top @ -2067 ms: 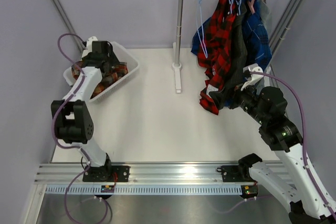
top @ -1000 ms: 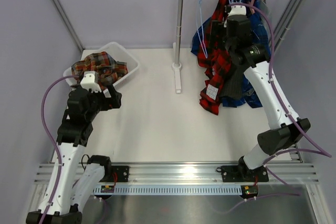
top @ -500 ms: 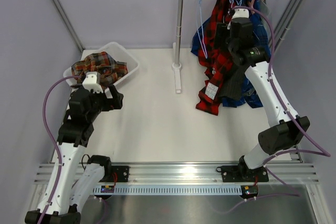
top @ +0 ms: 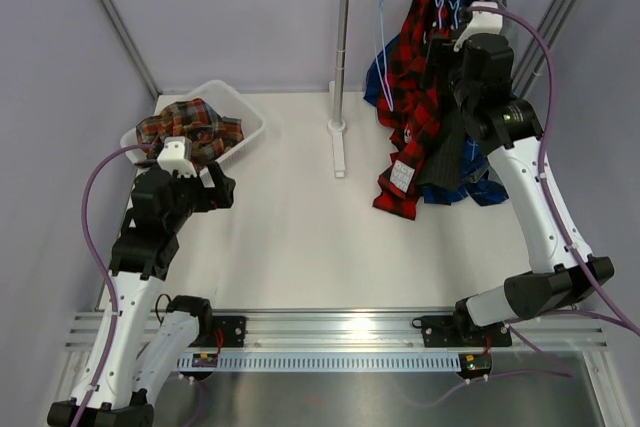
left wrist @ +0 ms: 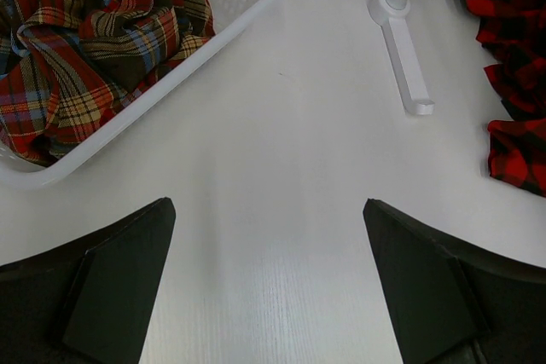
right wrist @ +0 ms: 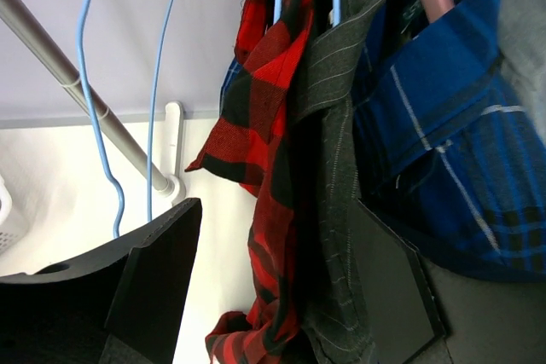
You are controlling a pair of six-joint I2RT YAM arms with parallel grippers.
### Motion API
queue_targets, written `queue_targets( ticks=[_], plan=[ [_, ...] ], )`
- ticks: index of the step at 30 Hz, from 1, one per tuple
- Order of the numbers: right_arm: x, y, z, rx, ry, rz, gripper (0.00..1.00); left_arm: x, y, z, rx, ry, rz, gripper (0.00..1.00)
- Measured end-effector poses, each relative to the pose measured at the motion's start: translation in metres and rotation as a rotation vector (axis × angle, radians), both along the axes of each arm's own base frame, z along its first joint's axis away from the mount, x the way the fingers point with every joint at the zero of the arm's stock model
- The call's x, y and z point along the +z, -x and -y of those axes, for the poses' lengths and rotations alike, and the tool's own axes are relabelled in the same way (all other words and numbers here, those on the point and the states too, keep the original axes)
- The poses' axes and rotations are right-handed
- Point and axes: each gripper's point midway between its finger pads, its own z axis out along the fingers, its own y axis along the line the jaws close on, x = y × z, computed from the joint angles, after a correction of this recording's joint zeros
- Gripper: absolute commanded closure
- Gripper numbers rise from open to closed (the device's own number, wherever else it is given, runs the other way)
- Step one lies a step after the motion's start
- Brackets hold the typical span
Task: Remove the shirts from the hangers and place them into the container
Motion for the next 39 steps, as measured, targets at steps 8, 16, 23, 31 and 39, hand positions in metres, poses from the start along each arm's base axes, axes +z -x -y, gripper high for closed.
queue_targets(
  ticks=[8, 16, 23, 31, 39],
  plan=[
    [-0.043, -0.023, -0.014, 0.05, 0.016, -0.1, 0.24, 0.0, 0.0, 0.0, 0.0, 0.0, 0.0, 0.01],
    [-0.047, -0.025, -0.018, 0.071, 0.018, -0.11, 0.25, 0.0, 0.0, 0.0, 0.0, 0.0, 0.0, 0.01],
    [-0.081, -0.051, -0.011, 0.036, 0.027, -0.183, 0.41, 0.0, 0.0, 0.0, 0.0, 0.0, 0.0, 0.01],
    [-0.088, -0.059, -0.009, 0.037, 0.038, -0.187, 0.85, -0.001, 0.0, 0.0, 0.0, 0.0, -0.002, 0.01],
    [-0.044, -0.029, -0.005, 0.073, 0.051, -0.103, 1.0, -0.001, 0.0, 0.0, 0.0, 0.0, -0.003, 0.01]
  ],
)
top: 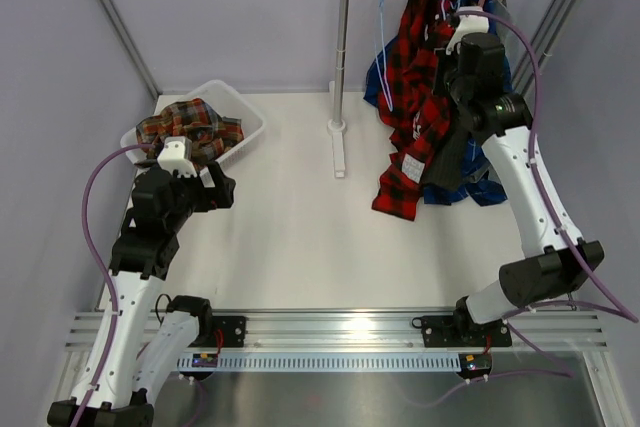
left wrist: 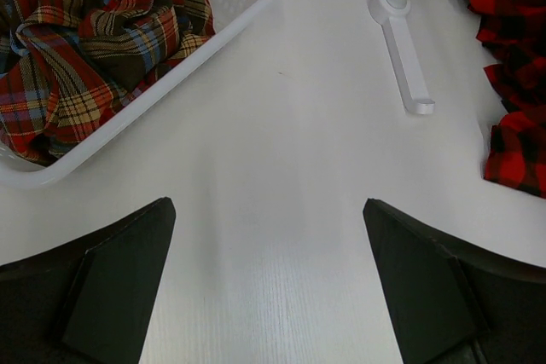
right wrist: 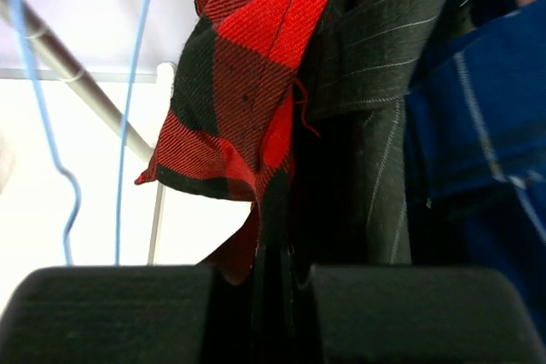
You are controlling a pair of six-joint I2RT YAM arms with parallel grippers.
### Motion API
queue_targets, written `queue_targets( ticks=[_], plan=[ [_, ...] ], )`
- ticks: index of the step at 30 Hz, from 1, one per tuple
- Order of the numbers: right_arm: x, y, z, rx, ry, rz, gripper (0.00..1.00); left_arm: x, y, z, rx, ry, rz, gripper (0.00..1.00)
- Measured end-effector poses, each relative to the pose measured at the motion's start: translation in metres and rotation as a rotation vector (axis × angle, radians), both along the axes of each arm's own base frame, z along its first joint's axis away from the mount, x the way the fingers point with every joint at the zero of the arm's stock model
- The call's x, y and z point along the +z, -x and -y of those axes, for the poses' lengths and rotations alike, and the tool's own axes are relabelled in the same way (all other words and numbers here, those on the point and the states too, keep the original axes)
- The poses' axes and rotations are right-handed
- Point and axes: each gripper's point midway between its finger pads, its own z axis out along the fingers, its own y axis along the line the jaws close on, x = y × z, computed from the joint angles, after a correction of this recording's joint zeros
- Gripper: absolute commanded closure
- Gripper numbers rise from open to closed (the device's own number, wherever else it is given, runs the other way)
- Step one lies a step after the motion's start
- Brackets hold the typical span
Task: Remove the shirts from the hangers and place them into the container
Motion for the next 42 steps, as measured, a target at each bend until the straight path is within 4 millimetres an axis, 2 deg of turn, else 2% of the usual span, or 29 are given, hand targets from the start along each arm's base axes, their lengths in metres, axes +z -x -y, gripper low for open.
queue_targets(
  ticks=[8, 10, 13, 21, 25, 29, 35, 39, 42],
  plan=[
    [0.042, 0.042, 0.002, 0.057, -0.013, 0.071, 1.0, 0.0, 0.0, 0.0, 0.0, 0.0, 0.0, 0.01],
    [0.047, 0.054, 0.003, 0.067, -0.021, 0.079, 1.0, 0.0, 0.0, 0.0, 0.0, 0.0, 0.0, 0.01],
    [0.044, 0.075, 0.004, 0.078, -0.041, 0.068, 1.0, 0.0, 0.0, 0.0, 0.0, 0.0, 0.0, 0.01],
    [-0.002, 0.15, 0.01, 0.101, -0.111, -0.052, 1.0, -0.001, 0.0, 0.001, -0.007, 0.002, -0.003, 0.01],
    [-0.021, 0.175, 0.013, 0.094, -0.132, -0.137, 1.0, -0.004, -0.001, 0.006, -0.03, 0.015, -0.021, 0.01],
    [-0.046, 0.185, 0.013, 0.077, -0.151, -0.236, 1.0, 0.006, -0.004, 0.016, -0.064, 0.047, -0.022, 0.01],
    [-0.096, 0.195, 0.002, 0.104, -0.178, -0.397, 1.0, 0.044, -0.002, 0.038, -0.144, 0.084, 0.046, 0.01],
    [-0.124, 0.208, -0.01, 0.154, -0.182, -0.479, 1.0, 0.058, -0.003, 0.054, -0.193, 0.096, 0.059, 0.01],
    [-0.135, 0.22, -0.025, 0.225, -0.171, -0.494, 1.0, 0.064, -0.005, 0.068, -0.233, 0.105, 0.054, 0.01]
  ],
)
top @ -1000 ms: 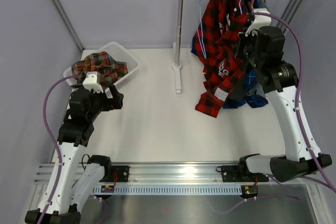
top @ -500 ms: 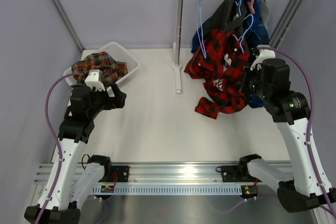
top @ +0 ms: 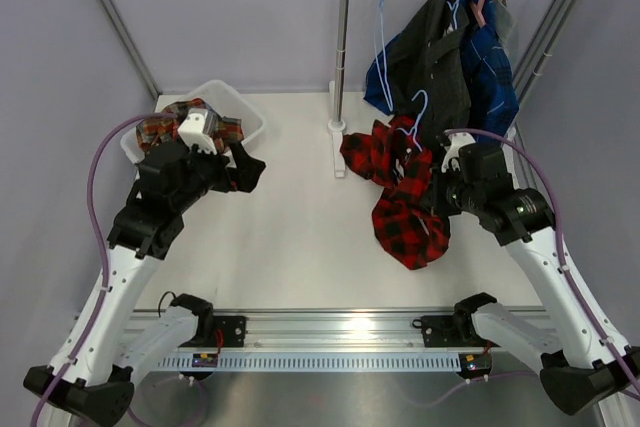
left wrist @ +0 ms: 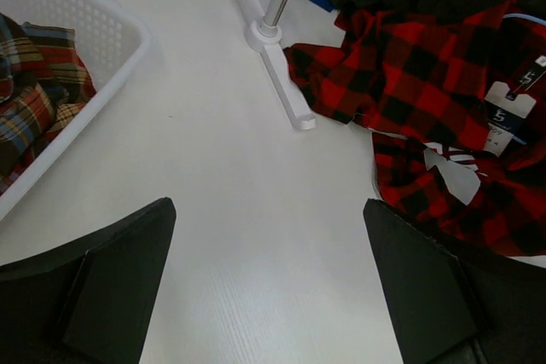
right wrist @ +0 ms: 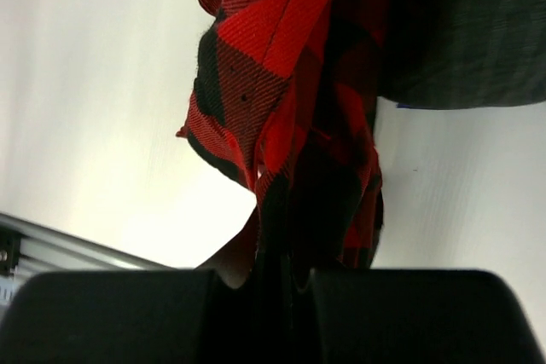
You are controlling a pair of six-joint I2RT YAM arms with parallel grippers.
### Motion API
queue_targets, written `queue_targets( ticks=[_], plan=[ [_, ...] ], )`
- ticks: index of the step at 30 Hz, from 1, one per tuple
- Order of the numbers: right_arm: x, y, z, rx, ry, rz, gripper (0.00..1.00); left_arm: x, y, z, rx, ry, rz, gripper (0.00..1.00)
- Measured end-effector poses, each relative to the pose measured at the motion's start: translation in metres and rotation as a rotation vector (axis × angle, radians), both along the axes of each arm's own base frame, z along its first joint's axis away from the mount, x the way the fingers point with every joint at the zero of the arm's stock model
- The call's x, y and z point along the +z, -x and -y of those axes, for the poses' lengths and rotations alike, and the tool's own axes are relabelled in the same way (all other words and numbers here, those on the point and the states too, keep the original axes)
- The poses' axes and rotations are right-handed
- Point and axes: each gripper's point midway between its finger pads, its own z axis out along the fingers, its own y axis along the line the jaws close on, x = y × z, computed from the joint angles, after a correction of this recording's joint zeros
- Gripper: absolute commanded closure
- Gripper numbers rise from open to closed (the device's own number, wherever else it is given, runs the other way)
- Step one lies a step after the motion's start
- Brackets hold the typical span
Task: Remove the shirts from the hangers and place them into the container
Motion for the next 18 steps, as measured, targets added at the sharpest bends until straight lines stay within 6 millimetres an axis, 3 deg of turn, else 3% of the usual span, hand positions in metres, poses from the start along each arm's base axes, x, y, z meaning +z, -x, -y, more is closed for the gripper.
queue_targets(
  ticks=[6, 12, 18],
  plan=[
    [0.007, 0.022, -0.027, 0.137, -0.063, 0.076, 1.0, 0.017, -0.002, 0.024, -0.065, 0.018, 0.002, 0.01],
    [0.022, 0.027, -0.039, 0.199, -0.109, 0.153, 1.0, 0.043, -0.001, 0.041, -0.105, 0.055, 0.041, 0.01],
    [0.029, 0.033, -0.058, 0.296, -0.164, 0.183, 1.0, 0.053, -0.001, 0.078, -0.179, 0.065, 0.042, 0.01]
  ],
)
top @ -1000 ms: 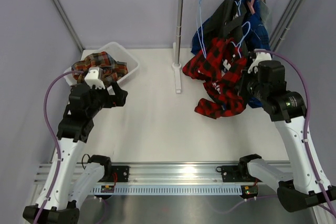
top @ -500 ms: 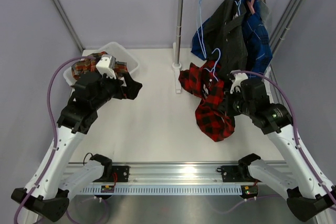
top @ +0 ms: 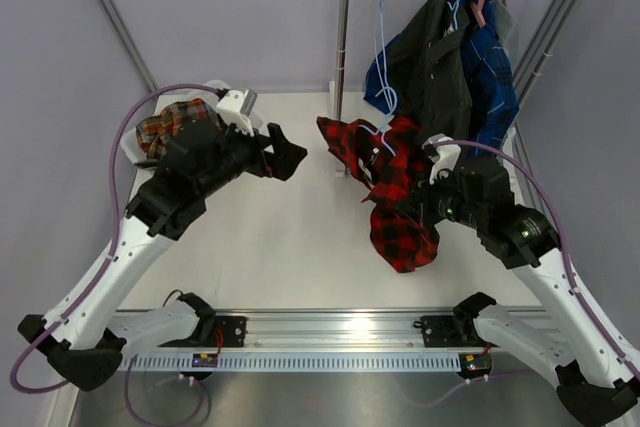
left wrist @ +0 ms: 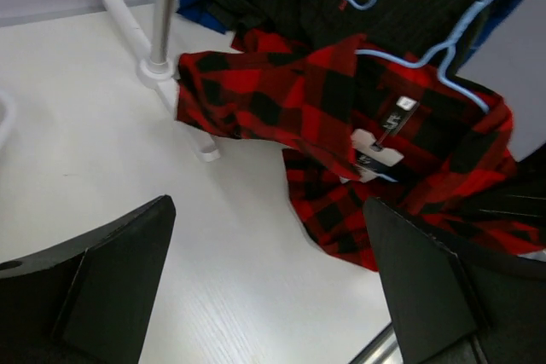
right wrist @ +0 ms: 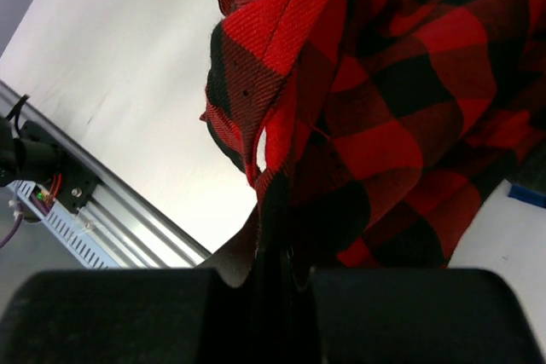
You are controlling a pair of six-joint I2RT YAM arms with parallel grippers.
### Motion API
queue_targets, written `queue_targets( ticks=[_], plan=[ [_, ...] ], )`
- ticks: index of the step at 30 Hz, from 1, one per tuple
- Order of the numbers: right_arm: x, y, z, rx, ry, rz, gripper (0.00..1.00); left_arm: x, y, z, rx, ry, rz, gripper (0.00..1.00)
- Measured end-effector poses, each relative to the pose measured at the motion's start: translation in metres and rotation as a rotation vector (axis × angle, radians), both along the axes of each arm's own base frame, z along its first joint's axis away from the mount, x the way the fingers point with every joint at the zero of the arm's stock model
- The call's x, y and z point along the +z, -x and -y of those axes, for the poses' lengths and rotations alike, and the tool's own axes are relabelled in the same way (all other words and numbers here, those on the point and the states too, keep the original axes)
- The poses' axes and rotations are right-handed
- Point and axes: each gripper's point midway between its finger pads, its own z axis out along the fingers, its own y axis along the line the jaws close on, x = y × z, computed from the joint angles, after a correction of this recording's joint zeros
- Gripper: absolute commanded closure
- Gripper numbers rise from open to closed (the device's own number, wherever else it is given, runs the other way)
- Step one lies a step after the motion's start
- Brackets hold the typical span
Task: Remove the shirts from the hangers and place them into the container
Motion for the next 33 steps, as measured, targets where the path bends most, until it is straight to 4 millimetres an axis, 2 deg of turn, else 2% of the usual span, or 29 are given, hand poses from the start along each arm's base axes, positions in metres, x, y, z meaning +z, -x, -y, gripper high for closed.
queue_targets(
  ticks=[5, 8, 12, 15, 19, 25, 29, 32, 33],
  plan=[
    [-0.001, -0.001, -0.027, 0.098, -0.015, -0.002, 1.0, 0.017, 0.007, 0.054, -0.093, -0.01, 0.033, 0.01],
    [0.0, -0.002, -0.042, 0.15, -0.012, -0.008, 1.0, 0.03, 0.003, 0.074, -0.101, -0.007, 0.063, 0.04],
    [0.009, -0.007, -0.058, 0.191, -0.018, 0.019, 1.0, 0.045, -0.013, 0.084, -0.059, -0.001, 0.095, 0.11],
    [0.018, -0.01, -0.066, 0.211, -0.029, 0.041, 1.0, 0.048, -0.023, 0.088, -0.034, -0.01, 0.108, 0.14],
    [0.028, -0.009, -0.078, 0.248, -0.04, 0.069, 1.0, 0.039, -0.03, 0.095, -0.021, -0.041, 0.102, 0.18],
    [0.032, -0.006, -0.092, 0.295, -0.035, 0.079, 1.0, 0.033, -0.038, 0.104, -0.017, -0.07, 0.099, 0.31],
    [0.033, -0.007, -0.097, 0.307, -0.027, 0.086, 1.0, 0.037, -0.04, 0.103, -0.009, -0.079, 0.117, 0.47],
    [0.035, -0.007, -0.098, 0.31, -0.024, 0.09, 1.0, 0.042, -0.042, 0.101, 0.005, -0.083, 0.132, 0.71],
    [0.035, -0.007, -0.098, 0.312, -0.023, 0.089, 1.0, 0.042, -0.043, 0.099, 0.015, -0.091, 0.14, 0.84]
  ],
)
